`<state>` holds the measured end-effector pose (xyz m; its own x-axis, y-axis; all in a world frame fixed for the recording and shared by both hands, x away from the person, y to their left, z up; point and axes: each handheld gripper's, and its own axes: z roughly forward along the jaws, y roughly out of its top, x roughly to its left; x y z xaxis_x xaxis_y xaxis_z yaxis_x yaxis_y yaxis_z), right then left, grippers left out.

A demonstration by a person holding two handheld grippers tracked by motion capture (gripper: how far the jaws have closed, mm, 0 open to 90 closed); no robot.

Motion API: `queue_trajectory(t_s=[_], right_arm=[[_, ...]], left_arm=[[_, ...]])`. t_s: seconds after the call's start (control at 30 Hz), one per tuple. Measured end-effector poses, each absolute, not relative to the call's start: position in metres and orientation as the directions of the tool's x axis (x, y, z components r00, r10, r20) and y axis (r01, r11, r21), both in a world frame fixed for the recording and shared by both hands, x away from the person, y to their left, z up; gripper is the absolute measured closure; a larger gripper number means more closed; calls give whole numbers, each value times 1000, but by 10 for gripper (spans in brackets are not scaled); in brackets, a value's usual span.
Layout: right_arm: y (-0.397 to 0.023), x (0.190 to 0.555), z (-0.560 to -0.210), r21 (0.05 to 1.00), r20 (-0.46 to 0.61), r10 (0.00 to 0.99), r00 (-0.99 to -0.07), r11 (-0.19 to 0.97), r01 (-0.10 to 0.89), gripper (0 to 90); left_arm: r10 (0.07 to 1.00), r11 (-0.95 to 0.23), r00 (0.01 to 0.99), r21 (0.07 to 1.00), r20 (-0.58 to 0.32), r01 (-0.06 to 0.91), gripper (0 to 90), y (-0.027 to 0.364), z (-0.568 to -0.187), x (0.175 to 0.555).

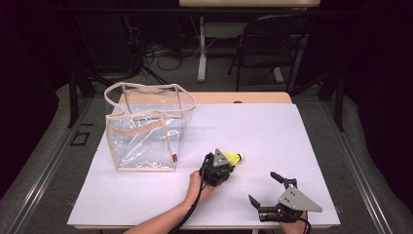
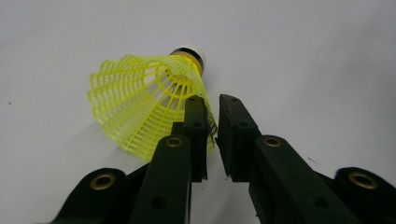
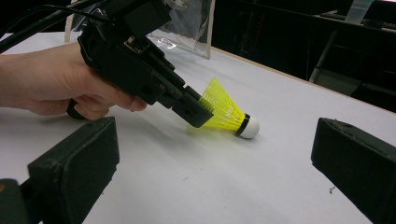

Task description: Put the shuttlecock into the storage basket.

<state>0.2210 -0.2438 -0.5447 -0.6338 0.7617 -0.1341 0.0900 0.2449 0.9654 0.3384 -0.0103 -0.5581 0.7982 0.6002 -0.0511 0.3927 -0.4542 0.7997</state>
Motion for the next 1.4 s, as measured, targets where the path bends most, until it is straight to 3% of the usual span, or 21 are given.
queue_trajectory(t_s=[0.1,0.33,1.4], right_arm=[[-244,221,-545,965,-136,761,-635,248,90,7],[-243,220,-545,964,-141,759,-635,252,87,7],[-243,220,-544,963,-149,761,-631,257,83,9]], left_arm=[[590,-461,806,799,-49,386,872,-11,-559,338],[570,-480,821,799,-31,364,892,-11,-558,339],[531,-461,847,844,14,275,894,-2,-539,331]])
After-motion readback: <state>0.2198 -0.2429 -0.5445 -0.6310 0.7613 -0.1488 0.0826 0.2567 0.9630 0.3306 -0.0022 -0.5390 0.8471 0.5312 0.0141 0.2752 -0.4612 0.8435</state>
